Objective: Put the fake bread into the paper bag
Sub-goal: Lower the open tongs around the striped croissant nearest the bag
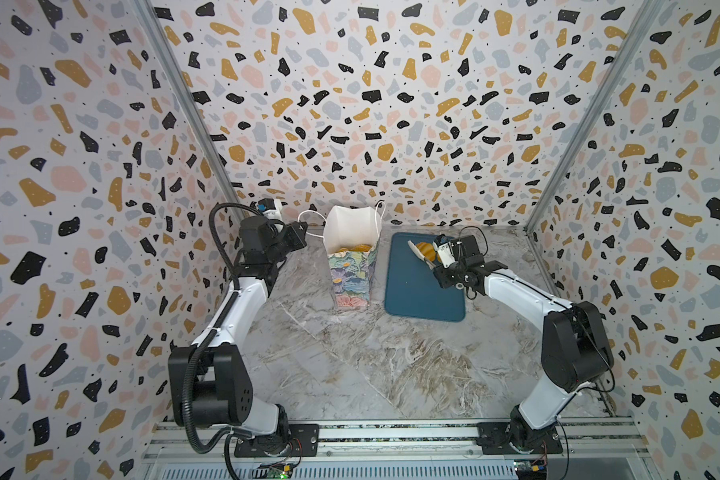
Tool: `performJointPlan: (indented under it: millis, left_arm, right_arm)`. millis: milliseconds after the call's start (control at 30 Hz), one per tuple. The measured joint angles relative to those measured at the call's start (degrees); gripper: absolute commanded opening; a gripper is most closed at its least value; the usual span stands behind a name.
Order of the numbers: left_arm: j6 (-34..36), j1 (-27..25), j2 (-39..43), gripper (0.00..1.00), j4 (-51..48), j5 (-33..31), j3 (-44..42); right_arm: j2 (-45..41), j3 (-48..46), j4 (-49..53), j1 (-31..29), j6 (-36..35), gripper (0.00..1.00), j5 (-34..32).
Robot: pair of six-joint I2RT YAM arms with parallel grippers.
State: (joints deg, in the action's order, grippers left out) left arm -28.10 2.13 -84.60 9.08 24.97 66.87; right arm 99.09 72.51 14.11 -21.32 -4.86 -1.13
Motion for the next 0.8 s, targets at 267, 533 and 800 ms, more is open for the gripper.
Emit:
performJointPlan:
  millis: [267, 533, 800]
  left_arm:
    - [0.0, 0.0, 0.0, 0.0, 0.0, 0.0, 0.0]
    - [0.0, 0.0, 0.0, 0.0, 0.0, 0.0, 0.0]
    - [0.0, 0.0, 0.0, 0.0, 0.0, 0.0, 0.0]
  right_arm:
    - [5.5, 5.4, 3.6, 0.6, -1.7, 0.53, -0.7]
    - [9.4, 9.2, 6.8, 1.0, -3.3, 0.53, -1.9]
    - [12.4, 13.3, 8.8, 1.2, -4.6, 0.52, -2.5]
